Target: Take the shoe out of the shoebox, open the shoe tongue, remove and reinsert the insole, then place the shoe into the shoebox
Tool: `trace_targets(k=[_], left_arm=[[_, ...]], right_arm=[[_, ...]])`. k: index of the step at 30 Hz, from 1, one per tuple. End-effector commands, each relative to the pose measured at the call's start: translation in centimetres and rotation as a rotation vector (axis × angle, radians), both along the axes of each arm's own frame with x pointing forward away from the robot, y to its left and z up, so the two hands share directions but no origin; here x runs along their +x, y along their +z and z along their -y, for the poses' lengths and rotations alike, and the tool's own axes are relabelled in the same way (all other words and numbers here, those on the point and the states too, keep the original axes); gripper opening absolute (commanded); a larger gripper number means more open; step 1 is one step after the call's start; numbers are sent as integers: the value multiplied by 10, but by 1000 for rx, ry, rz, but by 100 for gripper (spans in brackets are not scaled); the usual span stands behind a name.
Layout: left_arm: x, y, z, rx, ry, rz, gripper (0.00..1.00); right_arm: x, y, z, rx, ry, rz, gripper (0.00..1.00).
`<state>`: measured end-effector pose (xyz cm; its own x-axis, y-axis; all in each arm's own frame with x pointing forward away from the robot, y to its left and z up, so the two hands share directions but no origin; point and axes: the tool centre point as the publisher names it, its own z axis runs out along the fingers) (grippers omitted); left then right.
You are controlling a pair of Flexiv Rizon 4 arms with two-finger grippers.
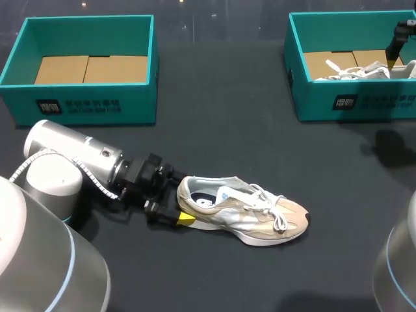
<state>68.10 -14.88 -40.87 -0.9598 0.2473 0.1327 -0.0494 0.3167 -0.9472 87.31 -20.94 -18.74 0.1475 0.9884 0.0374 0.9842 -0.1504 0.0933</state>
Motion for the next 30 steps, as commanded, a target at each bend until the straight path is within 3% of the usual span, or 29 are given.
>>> trace_targets(k=[1,9,10,12,30], left_arm=[[-1,-2,3,-6,2,-1,100],[1,0,8,-12,21,8,98],[1,0,8,-12,23,9,61],[1,0,9,-12,27,12,0],[-1,4,-5,0,136,23,0]], right_arm=[[0,0,0,-1,-1,1,100],[0,0,0,-1,-1,1,100],[0,0,0,-1,-1,1,100],[0,0,0,-1,-1,1,100],[0,0,0,-1,-1,1,100]])
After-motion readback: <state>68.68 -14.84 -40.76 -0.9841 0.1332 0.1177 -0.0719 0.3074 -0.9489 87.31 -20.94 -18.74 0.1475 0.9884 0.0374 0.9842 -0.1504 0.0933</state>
